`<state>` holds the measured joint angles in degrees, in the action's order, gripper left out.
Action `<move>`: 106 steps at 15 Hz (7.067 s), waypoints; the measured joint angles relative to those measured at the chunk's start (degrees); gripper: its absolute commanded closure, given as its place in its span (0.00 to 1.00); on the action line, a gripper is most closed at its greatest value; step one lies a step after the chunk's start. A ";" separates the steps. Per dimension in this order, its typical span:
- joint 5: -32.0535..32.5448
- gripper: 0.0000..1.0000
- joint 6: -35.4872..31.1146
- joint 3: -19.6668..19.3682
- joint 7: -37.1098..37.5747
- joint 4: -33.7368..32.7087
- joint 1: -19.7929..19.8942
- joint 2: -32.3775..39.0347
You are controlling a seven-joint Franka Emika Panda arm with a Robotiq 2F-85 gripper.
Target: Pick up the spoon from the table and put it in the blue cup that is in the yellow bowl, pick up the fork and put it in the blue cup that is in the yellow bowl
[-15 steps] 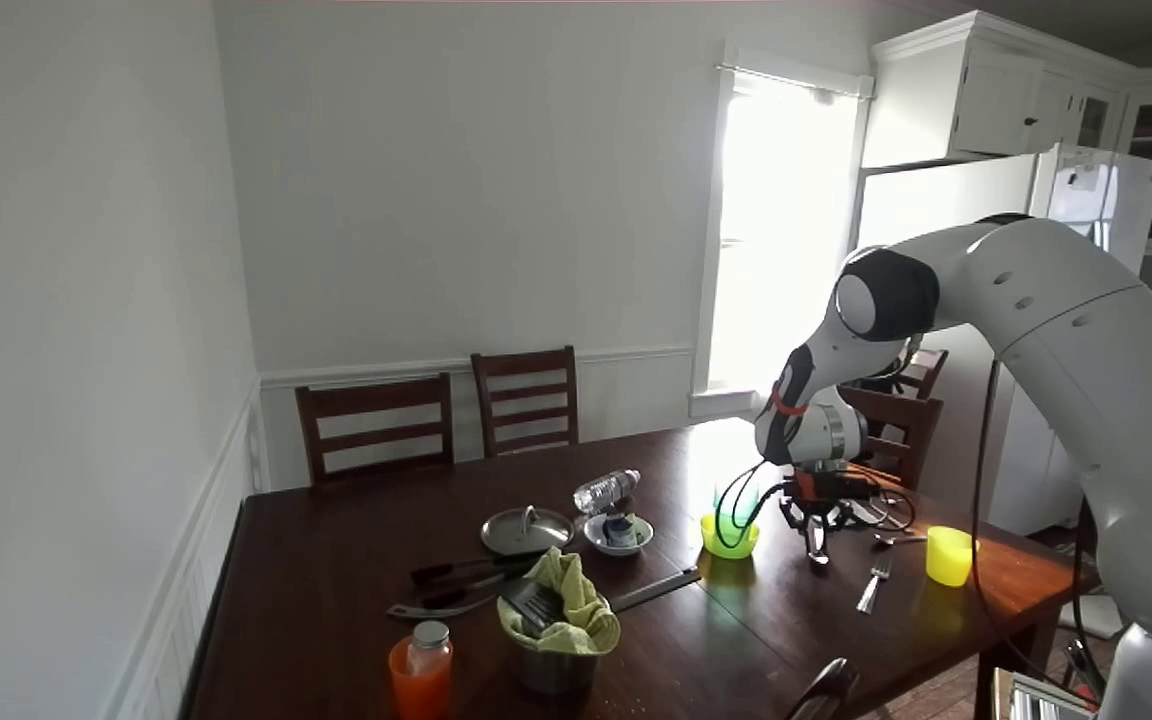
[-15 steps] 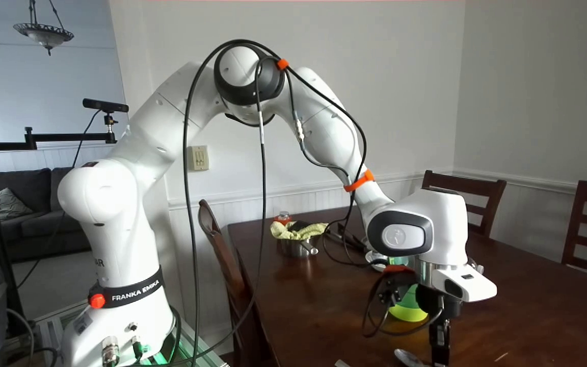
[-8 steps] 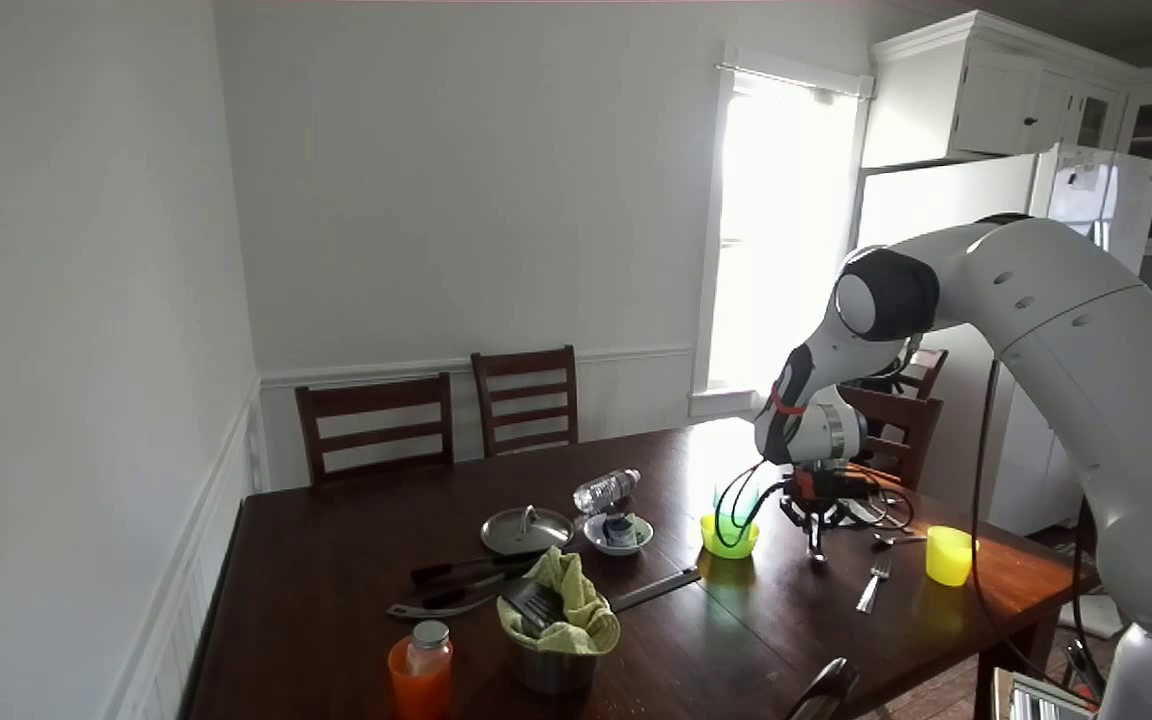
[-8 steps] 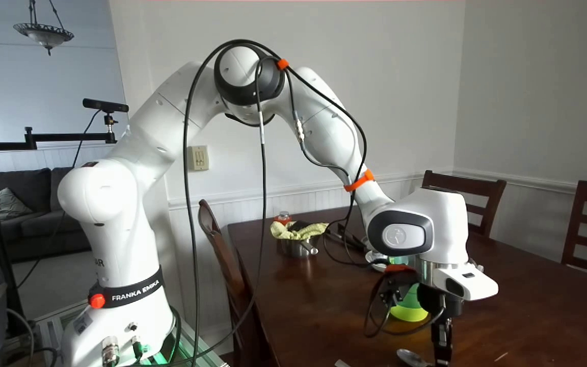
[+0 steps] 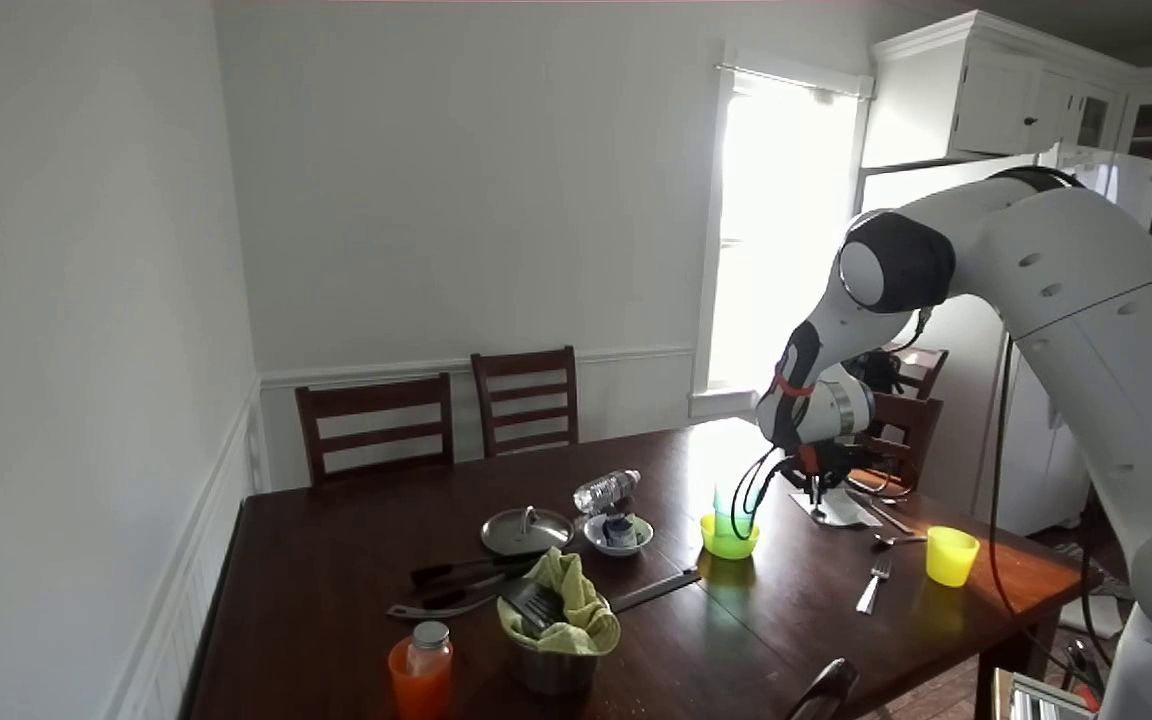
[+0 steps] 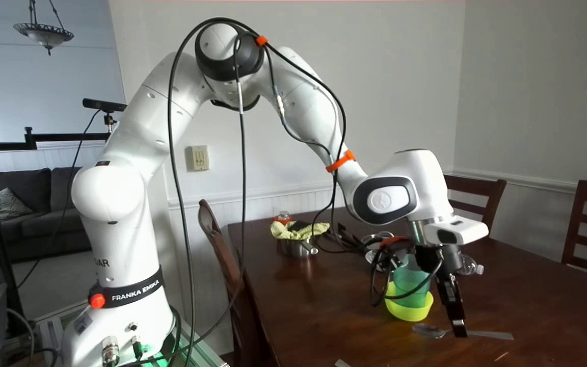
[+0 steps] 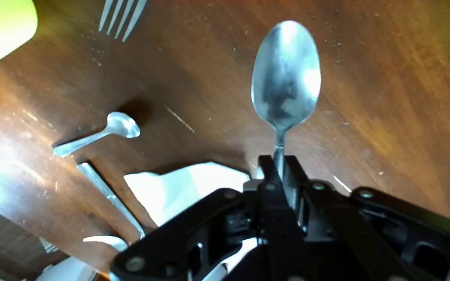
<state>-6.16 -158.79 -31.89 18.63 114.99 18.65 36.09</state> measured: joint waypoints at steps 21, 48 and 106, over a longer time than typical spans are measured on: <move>-3.57 0.98 -29.61 -26.36 5.56 14.15 -38.00 -0.31; -23.58 0.00 -35.55 -25.95 4.42 14.40 -49.02 18.69; -9.03 1.00 -7.95 11.87 -9.28 16.07 12.09 -6.27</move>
<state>-15.20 -166.75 -20.02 9.34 131.06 30.74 29.83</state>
